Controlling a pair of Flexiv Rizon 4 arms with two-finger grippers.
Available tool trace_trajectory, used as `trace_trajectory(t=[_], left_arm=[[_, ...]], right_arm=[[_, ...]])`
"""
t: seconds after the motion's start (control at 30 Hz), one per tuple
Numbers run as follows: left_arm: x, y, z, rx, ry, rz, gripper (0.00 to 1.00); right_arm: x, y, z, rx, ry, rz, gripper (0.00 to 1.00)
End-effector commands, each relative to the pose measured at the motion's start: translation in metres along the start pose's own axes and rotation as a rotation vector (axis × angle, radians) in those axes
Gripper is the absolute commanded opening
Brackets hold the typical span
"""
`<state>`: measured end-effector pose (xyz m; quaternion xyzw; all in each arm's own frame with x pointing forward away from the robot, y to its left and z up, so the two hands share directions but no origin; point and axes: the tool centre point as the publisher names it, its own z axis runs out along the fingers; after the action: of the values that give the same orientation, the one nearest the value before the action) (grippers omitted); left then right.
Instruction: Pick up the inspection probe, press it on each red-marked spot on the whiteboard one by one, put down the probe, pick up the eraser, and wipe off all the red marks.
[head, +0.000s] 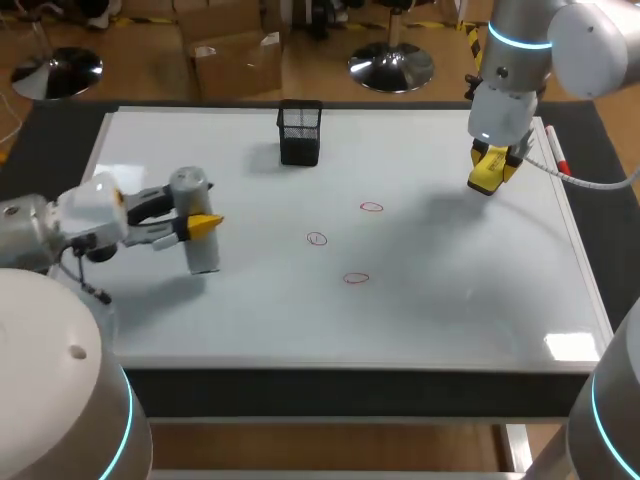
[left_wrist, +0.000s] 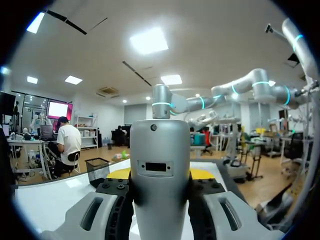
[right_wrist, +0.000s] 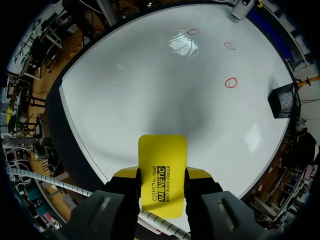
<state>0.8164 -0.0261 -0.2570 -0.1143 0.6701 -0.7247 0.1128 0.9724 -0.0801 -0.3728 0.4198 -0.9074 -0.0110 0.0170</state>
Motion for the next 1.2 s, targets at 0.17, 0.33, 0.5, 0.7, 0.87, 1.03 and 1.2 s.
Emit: trace_trajectory(t=[0.17,0.33,0.5,0.7,0.87,1.03,1.2], left_arm=[[0.010,-0.010,-0.053,0.001,-0.178,0.012,0.00],[0.008,-0.011,-0.069,0.002,-0.204,0.014,0.00],[0.007,-0.011,-0.076,-0.001,-0.213,0.018,0.00],[0.008,-0.013,-0.082,0.005,-0.209,0.019,0.00],[0.008,-0.013,-0.082,0.005,-0.209,0.019,0.00],[0.008,-0.013,-0.082,0.005,-0.209,0.019,0.00],[0.008,-0.013,-0.082,0.005,-0.209,0.019,0.00]], right_arm=[[0.000,-0.001,-0.001,0.002,0.002,-0.002,0.00],[0.000,-0.001,-0.001,0.002,0.002,-0.002,0.00],[0.000,-0.001,-0.001,0.002,0.002,-0.002,0.00],[0.000,-0.001,-0.001,0.002,0.002,-0.002,0.00],[0.000,-0.001,-0.001,0.002,0.002,-0.002,0.00],[0.000,-0.001,-0.001,0.002,0.002,-0.002,0.00],[-0.015,0.033,-0.004,0.021,0.041,-0.041,0.00]])
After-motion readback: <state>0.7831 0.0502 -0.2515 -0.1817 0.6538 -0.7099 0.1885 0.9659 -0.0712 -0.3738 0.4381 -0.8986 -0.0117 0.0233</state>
